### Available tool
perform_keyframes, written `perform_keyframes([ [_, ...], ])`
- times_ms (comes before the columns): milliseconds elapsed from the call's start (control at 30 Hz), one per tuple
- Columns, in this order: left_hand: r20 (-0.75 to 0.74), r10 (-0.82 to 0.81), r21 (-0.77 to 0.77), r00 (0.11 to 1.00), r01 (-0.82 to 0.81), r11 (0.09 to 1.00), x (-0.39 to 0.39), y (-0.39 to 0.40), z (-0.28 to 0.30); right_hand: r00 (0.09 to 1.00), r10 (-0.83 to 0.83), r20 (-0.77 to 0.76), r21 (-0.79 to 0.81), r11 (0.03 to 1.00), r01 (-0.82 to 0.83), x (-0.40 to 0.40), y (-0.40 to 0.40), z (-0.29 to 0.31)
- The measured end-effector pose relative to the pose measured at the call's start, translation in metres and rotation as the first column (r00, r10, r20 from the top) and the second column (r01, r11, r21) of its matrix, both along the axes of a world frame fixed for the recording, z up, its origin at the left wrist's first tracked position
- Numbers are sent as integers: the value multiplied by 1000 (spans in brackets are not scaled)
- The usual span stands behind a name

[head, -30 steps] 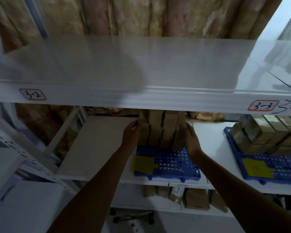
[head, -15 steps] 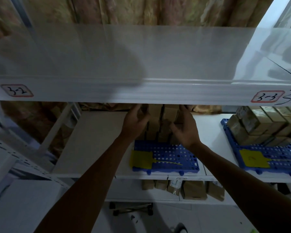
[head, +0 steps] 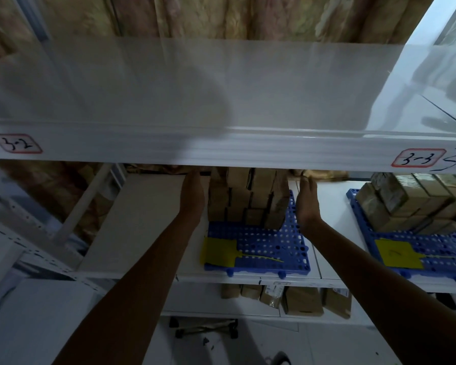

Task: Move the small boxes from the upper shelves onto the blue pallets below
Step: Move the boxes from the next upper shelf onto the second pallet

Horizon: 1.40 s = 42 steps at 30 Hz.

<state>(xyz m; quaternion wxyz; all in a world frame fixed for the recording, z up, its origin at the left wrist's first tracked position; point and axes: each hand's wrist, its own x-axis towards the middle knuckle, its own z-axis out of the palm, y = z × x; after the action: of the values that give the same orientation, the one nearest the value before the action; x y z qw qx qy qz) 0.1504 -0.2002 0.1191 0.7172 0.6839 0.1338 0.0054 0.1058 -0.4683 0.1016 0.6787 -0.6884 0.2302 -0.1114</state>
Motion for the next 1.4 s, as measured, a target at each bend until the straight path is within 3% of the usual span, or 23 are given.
perform_keyframes([
  [67, -192, -8, -58, 981, -3, 998, 3, 1, -12, 973, 86, -212, 274, 961, -25, 3, -7, -15],
  [200, -323, -146, -191, 935, 86, 978, -10, -7, -28, 912, 225, -343, 280, 951, -130, -6, -4, -31],
  [300, -319, -150, -259, 936, 67, 964, -13, -15, -31, 912, 247, -328, 291, 945, -151, -12, 0, -39],
  [500, -301, -137, -171, 944, 88, 981, -16, -5, -46, 955, 126, -269, 338, 941, -29, -15, -6, -45],
  [567, -300, -119, -141, 946, 79, 987, -16, -1, -52, 966, 42, -255, 239, 971, 21, -15, -11, -49],
  [667, -354, -67, -60, 933, 49, 997, -21, 4, -67, 969, 14, -248, -185, 981, -61, -28, -22, -63],
  [767, -471, -93, -18, 877, 96, 995, -34, 6, -84, 942, 143, -304, -389, 884, -260, -43, -31, -78],
  [867, -463, -150, 2, 874, 170, 985, -43, 2, -92, 923, 195, -330, -570, 739, -360, -49, -34, -86],
  [967, -441, -130, 28, 888, 158, 987, -46, -2, -91, 922, 191, -336, -629, 684, -371, -52, -34, -88],
  [1200, -426, -128, 36, 896, 158, 987, -54, -5, -91, 929, 160, -334, -627, 698, -346, -59, -38, -93],
  [1400, -362, -215, 195, 907, 299, 934, -67, -6, -87, 921, 200, -333, -575, 731, -367, -73, -38, -88],
])
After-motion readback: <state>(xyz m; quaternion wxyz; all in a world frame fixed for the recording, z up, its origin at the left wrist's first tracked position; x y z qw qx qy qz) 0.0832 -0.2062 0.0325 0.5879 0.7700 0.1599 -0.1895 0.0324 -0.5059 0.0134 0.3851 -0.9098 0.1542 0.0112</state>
